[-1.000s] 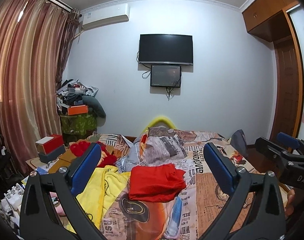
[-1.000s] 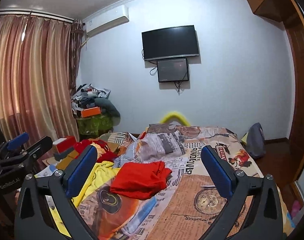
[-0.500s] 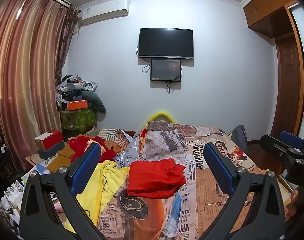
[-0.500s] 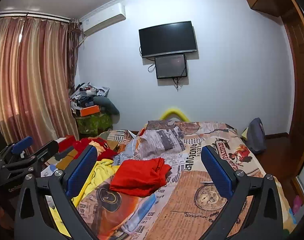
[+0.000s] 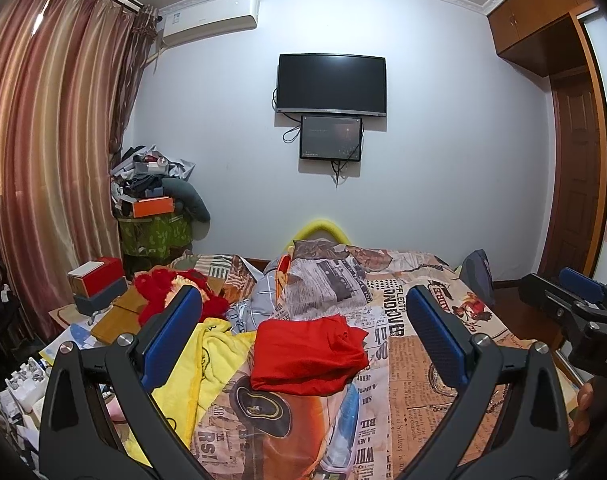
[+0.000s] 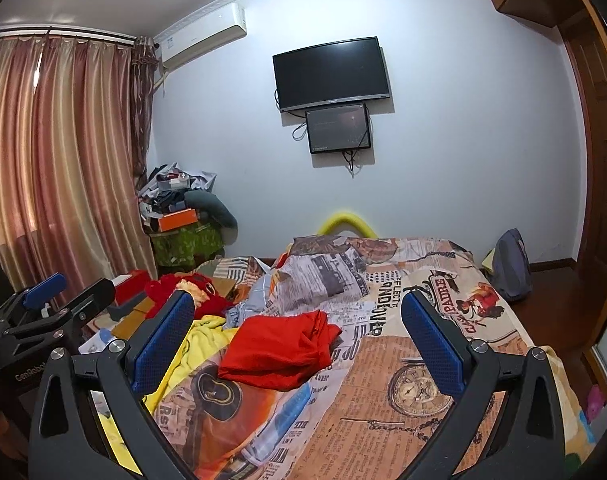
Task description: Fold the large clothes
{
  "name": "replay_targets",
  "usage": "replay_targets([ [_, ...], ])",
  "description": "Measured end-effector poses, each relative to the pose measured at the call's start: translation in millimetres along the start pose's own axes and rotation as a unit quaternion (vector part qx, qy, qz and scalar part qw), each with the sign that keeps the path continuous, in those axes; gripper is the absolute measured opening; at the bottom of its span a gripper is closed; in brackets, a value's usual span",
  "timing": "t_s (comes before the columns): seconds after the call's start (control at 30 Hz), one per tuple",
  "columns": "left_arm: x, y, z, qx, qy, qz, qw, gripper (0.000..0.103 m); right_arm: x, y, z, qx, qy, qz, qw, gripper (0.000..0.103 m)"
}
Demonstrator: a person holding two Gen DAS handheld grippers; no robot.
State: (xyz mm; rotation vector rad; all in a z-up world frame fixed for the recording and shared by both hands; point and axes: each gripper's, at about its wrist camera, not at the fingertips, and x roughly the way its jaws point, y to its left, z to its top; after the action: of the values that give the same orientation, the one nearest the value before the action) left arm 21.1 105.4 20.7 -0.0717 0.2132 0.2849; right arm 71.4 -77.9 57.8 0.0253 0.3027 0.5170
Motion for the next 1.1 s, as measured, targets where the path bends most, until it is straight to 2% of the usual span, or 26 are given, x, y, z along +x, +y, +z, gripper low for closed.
replay_targets([
  [0.63,0.0,-1.5,-2.3,-0.008,0.006,-0.003,0.9999,0.103,2.3,-3.2,-1.7,0.006,0.006,0.002,1.000,0.103],
  [1.1,3.9,0.8,-3.6,-0.014,0.011,-0.024,0.9995,0.103,0.2,-7.2,0.5,0.011,0.003,-0.001,1.000,0.103],
])
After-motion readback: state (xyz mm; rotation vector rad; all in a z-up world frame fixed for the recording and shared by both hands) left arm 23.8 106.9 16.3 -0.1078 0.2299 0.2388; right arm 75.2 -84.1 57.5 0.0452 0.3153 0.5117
